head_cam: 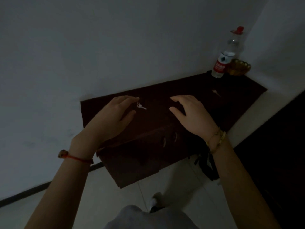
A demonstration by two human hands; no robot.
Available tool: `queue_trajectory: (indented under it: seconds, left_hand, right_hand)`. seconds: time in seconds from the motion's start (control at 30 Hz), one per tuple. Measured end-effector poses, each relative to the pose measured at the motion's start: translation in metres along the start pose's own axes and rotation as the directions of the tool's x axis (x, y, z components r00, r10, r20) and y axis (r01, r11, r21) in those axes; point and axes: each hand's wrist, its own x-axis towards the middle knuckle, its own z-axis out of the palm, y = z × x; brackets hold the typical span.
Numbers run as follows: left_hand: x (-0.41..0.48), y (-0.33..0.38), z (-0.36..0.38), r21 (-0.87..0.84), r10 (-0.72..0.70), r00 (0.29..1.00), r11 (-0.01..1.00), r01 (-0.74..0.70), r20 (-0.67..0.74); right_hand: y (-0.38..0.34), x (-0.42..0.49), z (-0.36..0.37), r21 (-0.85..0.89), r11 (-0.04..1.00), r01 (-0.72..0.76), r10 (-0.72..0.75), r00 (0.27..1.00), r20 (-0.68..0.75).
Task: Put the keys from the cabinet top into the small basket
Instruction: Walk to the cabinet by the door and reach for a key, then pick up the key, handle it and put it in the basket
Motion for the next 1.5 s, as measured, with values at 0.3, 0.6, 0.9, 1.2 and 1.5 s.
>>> queue_trajectory:
  seconds: [0.3, 0.6, 0.9, 1.2, 1.5]
  left_hand:
    - [0.057, -0.031, 0.028, 0.023, -0.145, 0.989, 0.989, 0.145, -0.010]
    - [0.081, -0.071, 0.070, 0.068, -0.236, 0.972, 0.970, 0.234, 0.020]
    - [0.105, -0.114, 0.113, 0.142, -0.326, 0.945, 0.936, 0.323, 0.005]
    - [0.122, -0.139, 0.156, 0.095, -0.425, 0.902, 0.903, 0.419, 0.069]
    - [0.137, -0.150, 0.178, 0.065, -0.432, 0.899, 0.901, 0.428, 0.073]
  right_hand:
    - [0.042, 0.091, 0.030, 0.014, 0.993, 0.118, -0.119, 0.987, 0.109]
    - [0.057, 0.143, 0.087, 0.032, 0.990, 0.137, -0.141, 0.967, 0.210]
    - [0.061, 0.204, 0.155, 0.054, 0.993, 0.109, -0.120, 0.949, 0.291]
    - [0.075, 0.245, 0.220, 0.045, 0.995, 0.085, -0.096, 0.897, 0.432]
    - [0.086, 0.260, 0.241, 0.063, 0.990, 0.123, -0.138, 0.910, 0.391]
